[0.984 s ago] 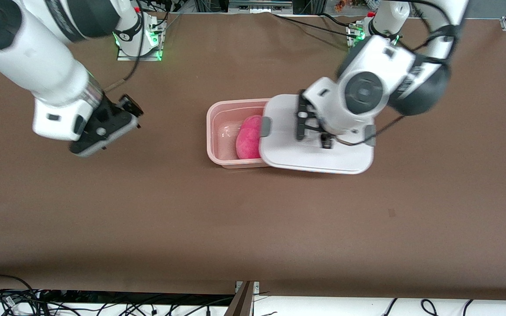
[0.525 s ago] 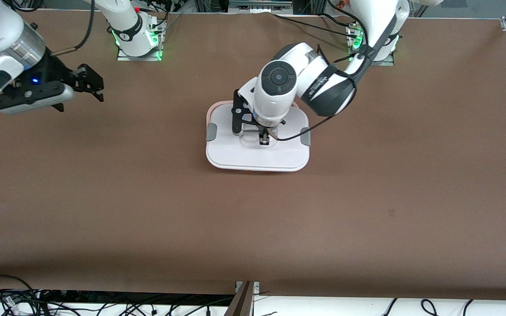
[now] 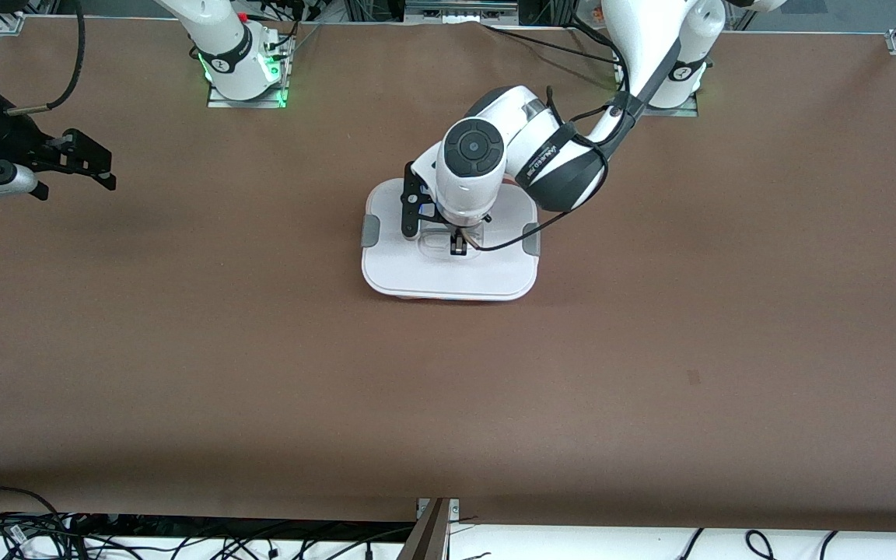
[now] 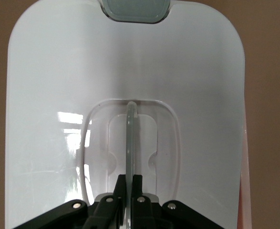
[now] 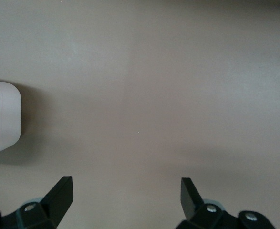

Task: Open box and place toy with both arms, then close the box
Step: 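Lower the white lid onto the box with the left gripper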

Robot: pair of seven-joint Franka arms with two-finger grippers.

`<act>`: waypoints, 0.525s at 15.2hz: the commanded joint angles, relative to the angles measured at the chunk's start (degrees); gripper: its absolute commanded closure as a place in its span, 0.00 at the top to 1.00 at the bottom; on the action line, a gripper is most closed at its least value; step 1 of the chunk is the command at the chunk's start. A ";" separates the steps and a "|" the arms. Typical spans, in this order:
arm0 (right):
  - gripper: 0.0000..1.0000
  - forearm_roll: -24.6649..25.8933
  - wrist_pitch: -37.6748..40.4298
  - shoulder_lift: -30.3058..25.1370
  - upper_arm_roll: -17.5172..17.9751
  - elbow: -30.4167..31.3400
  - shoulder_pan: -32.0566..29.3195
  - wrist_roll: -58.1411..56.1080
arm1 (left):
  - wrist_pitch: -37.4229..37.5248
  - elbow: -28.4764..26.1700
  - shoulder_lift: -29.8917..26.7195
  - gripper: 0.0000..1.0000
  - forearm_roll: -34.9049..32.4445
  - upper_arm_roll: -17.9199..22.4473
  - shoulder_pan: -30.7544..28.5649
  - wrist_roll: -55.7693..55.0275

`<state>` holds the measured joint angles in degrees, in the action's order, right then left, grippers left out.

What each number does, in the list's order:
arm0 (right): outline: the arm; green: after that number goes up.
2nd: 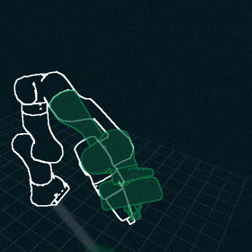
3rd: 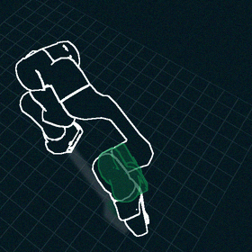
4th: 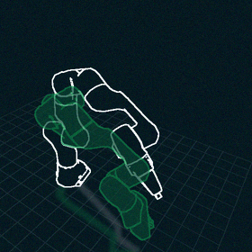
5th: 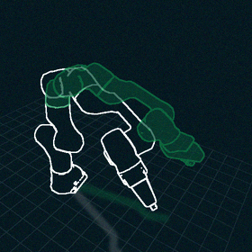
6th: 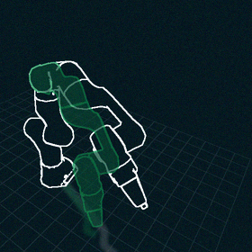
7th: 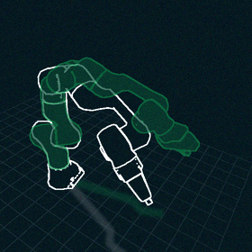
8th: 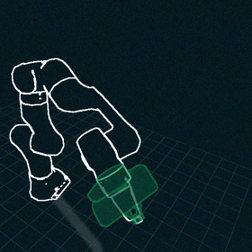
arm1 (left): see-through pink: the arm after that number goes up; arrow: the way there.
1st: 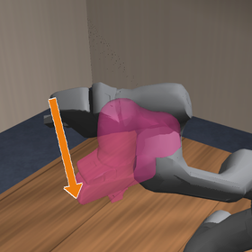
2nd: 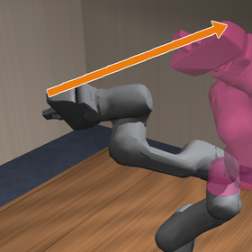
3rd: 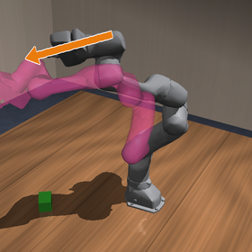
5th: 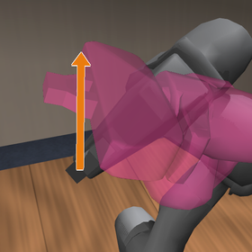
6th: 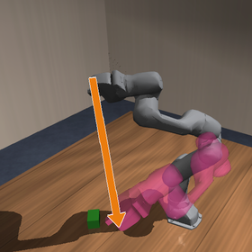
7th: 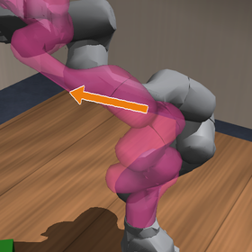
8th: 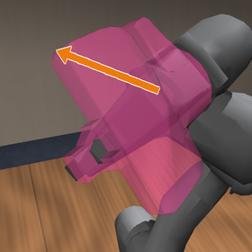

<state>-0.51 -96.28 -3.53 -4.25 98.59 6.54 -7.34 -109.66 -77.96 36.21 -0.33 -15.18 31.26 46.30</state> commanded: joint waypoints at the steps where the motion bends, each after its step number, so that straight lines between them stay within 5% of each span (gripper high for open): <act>1: 1.00 -0.20 0.39 -0.95 1.97 -0.24 -1.09 2.58 | 0.68 -0.52 0.35 0.00 0.60 0.42 0.90 -0.51; 8: 1.00 1.56 1.01 -1.13 1.97 -0.24 -1.00 5.67 | 3.40 -2.11 -0.18 0.00 -0.02 0.42 0.29 -0.59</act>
<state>0.19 -96.22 -3.94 -3.02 98.50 6.43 -2.96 -108.10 -78.06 36.20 -0.33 -15.13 31.50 46.25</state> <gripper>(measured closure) 0.000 0.930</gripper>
